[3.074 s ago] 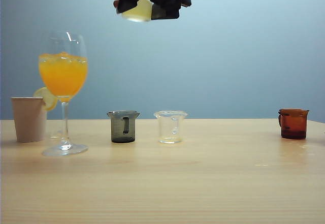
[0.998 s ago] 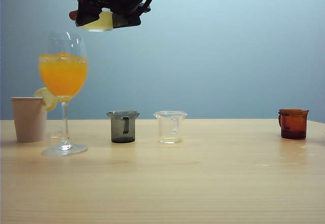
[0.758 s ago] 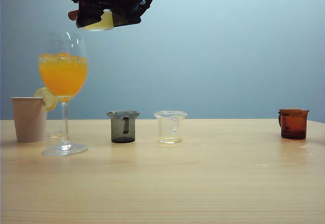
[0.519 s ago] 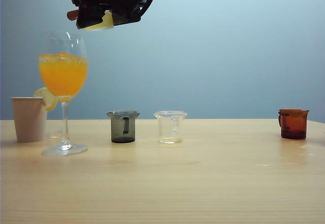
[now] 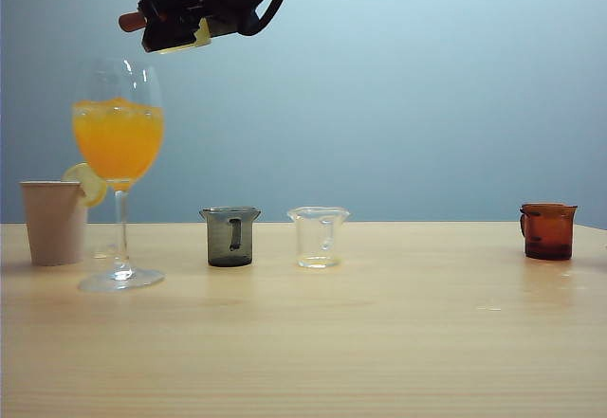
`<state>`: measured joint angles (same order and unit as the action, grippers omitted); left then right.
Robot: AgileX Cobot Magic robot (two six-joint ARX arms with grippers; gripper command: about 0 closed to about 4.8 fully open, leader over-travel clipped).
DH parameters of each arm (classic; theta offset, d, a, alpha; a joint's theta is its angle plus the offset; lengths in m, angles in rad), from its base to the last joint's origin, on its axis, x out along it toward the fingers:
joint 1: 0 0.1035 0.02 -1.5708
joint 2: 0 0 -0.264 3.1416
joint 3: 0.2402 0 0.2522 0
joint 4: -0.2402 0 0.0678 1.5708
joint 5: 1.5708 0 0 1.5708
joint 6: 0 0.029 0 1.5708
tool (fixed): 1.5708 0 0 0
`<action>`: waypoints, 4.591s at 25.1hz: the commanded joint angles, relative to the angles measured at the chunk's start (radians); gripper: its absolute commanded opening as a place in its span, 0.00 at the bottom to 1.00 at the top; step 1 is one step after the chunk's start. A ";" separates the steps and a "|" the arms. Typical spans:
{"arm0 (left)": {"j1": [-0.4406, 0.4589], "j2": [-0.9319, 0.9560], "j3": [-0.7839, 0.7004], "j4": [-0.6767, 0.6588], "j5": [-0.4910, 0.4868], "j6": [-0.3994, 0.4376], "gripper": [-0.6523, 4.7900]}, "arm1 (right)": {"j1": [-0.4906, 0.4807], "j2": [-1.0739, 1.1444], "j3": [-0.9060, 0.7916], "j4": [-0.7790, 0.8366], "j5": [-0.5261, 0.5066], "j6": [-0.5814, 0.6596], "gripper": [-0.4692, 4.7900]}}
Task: Pick up the third measuring cup from the left, pour the pineapple juice inside into the goblet, and finally put the measuring cup back in its original place.
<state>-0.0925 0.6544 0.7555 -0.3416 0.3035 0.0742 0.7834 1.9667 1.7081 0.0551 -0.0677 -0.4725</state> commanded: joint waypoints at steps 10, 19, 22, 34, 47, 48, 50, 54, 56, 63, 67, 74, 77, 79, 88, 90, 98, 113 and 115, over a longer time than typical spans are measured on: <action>0.000 -0.002 0.005 0.006 0.000 -0.003 0.11 | 0.023 -0.009 0.006 0.055 0.006 -0.139 0.67; 0.000 -0.002 0.005 0.006 0.000 -0.003 0.11 | 0.023 -0.009 0.006 0.055 0.010 -0.204 0.66; 0.000 -0.002 0.005 0.006 0.000 -0.003 0.11 | 0.023 -0.009 0.006 0.055 0.009 -0.241 0.66; 0.000 -0.002 0.005 0.006 0.000 -0.003 0.11 | 0.023 -0.009 0.004 0.064 0.009 -0.340 0.67; 0.000 -0.002 0.005 0.006 0.000 -0.003 0.11 | 0.023 -0.009 0.004 0.077 0.009 -0.396 0.66; 0.000 -0.002 0.005 0.006 0.000 -0.003 0.11 | 0.023 -0.009 0.004 0.077 0.010 -0.397 0.66; 0.000 -0.002 0.005 0.006 0.000 -0.003 0.11 | 0.023 -0.009 0.004 0.077 0.010 -0.399 0.66; 0.000 -0.002 0.005 0.006 0.000 -0.003 0.11 | 0.024 -0.009 0.004 0.077 0.009 -0.426 0.66; 0.000 -0.002 0.005 0.006 0.000 -0.003 0.11 | 0.024 -0.009 0.004 0.077 0.010 -0.427 0.66; 0.000 -0.002 0.005 0.006 0.000 -0.003 0.11 | 0.026 -0.009 0.004 0.077 0.025 -0.479 0.66; 0.000 -0.002 0.005 0.006 0.000 -0.003 0.11 | 0.029 -0.009 0.004 0.077 0.025 -0.505 0.66; 0.000 -0.002 0.005 0.006 0.000 -0.003 0.11 | 0.032 -0.009 0.004 0.079 0.047 -0.511 0.67; 0.000 -0.002 0.005 0.006 0.000 -0.003 0.11 | 0.032 -0.009 0.004 0.085 0.047 -0.534 0.67; 0.000 -0.002 0.005 0.006 0.000 -0.003 0.11 | 0.032 -0.009 0.004 0.085 0.047 -0.551 0.66; 0.000 -0.002 0.005 0.006 0.000 -0.003 0.11 | 0.034 -0.009 0.004 0.085 0.047 -0.558 0.66; 0.000 -0.002 0.005 0.006 0.000 -0.003 0.11 | 0.034 -0.009 0.004 0.084 0.047 -0.561 0.66; 0.000 -0.002 0.005 0.006 0.000 -0.003 0.11 | 0.035 -0.009 0.004 0.085 0.046 -0.602 0.66; 0.000 -0.002 0.005 0.006 0.000 -0.003 0.11 | 0.035 -0.009 0.004 0.085 0.043 -0.663 0.66; 0.000 -0.002 0.005 0.006 0.000 -0.003 0.11 | 0.035 -0.009 0.004 0.083 0.043 -0.663 0.67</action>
<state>-0.0925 0.6544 0.7555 -0.3416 0.3035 0.0742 0.8162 1.9667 1.7061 0.1074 -0.0223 -1.1347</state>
